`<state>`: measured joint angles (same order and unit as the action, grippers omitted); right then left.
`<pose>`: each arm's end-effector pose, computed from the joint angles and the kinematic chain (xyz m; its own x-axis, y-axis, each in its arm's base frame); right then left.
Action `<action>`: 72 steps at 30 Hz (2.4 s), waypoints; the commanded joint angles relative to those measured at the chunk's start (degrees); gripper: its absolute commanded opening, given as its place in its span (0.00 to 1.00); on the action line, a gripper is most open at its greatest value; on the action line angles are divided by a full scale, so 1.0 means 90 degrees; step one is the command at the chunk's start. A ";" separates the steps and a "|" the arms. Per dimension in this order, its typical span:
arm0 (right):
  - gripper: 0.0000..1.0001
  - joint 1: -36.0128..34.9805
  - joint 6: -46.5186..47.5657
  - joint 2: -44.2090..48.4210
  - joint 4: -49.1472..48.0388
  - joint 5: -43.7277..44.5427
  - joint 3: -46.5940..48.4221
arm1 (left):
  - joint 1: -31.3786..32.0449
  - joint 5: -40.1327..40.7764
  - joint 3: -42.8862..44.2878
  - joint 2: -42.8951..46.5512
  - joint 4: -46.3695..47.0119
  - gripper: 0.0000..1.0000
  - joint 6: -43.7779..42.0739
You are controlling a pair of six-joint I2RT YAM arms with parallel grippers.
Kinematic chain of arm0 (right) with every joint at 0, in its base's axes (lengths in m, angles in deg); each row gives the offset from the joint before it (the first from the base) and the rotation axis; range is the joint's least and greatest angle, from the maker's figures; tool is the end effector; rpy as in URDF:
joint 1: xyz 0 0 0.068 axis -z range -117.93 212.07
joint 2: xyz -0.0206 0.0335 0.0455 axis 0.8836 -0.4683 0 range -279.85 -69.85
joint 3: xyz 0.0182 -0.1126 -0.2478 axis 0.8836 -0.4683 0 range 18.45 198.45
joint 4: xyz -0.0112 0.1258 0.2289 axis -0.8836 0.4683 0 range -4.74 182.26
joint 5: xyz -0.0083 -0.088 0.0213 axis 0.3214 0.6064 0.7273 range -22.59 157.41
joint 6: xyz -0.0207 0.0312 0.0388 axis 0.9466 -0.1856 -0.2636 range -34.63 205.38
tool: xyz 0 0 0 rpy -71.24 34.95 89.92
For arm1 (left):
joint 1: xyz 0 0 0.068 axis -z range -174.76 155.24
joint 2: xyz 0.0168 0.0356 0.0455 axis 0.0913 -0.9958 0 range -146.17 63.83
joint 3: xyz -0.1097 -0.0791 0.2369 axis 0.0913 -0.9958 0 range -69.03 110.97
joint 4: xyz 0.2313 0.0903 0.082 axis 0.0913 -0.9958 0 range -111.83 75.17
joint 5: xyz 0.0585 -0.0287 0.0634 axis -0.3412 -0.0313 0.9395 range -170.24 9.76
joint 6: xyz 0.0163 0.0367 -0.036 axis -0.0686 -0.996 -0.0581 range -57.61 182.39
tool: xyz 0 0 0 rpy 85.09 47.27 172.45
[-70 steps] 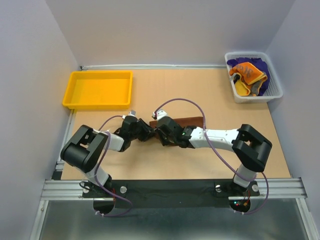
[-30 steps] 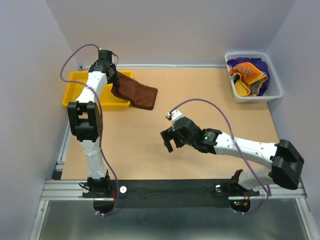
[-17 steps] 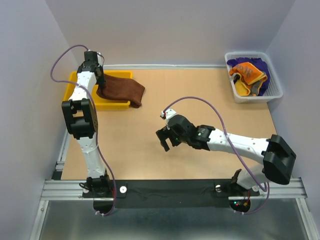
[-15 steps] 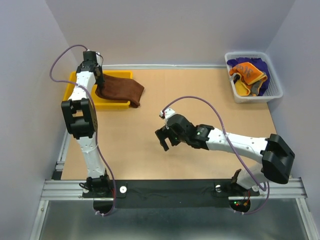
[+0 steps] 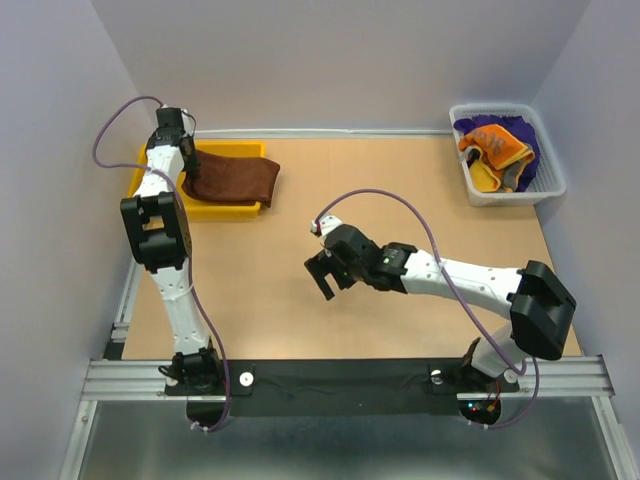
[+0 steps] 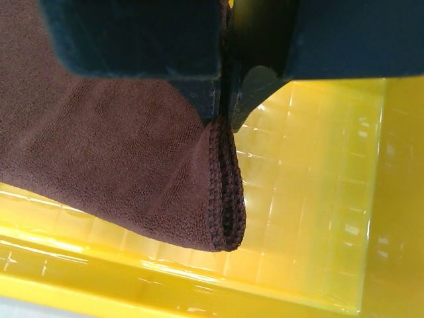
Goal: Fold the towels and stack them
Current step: Neatly place the folded towel into the bin, then grab crumpled towel
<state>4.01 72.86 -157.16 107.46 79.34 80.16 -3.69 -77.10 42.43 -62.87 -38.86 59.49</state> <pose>0.1795 0.2742 0.2449 -0.5464 -0.4762 -0.6890 -0.6541 0.7564 -0.0039 0.5081 0.0818 0.2494 -0.6344 -0.0484 -0.7715 -0.1649 0.9835 0.0739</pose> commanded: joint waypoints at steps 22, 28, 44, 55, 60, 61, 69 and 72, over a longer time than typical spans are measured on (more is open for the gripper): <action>1.00 0.0045 0.0316 -0.0328 0.0356 0.0384 0.0653 | -0.0434 0.0560 0.0174 -0.0171 0.0473 0.02 0.0654; 1.00 0.0045 0.0316 -0.0387 0.0376 0.0374 0.0721 | -0.0463 0.0998 0.0339 -0.0298 0.0317 0.08 0.0615; 1.00 0.0347 0.0199 -0.0329 0.0444 0.1662 0.0984 | -0.0463 0.2308 0.0877 -0.0103 0.0024 0.75 0.0761; 1.00 0.3399 -0.0122 -0.0250 0.0512 0.3167 0.1921 | 0.0434 0.0581 -0.1157 0.2590 0.0091 0.91 0.1600; 1.00 0.5004 -0.0211 -0.0582 0.0240 0.2905 0.2410 | 0.1789 0.0502 -0.3356 0.4405 0.0843 0.93 0.1523; 1.00 0.5238 -0.0192 -0.0640 0.0152 0.2817 0.2498 | 0.1957 0.0395 -0.3612 0.4593 0.0883 0.93 0.1542; 0.96 0.6782 -0.0161 -0.1851 -0.0396 0.1987 0.3709 | 0.2691 -0.0192 -0.6189 0.6449 0.1761 0.93 0.1357; 0.94 0.7154 -0.0279 -0.2105 -0.0503 0.1568 0.3826 | 0.2691 -0.0046 -0.6660 0.6762 0.2131 0.93 0.1308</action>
<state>65.36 71.86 -173.88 106.93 98.92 110.81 20.27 -77.23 -14.44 -6.67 -26.56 72.37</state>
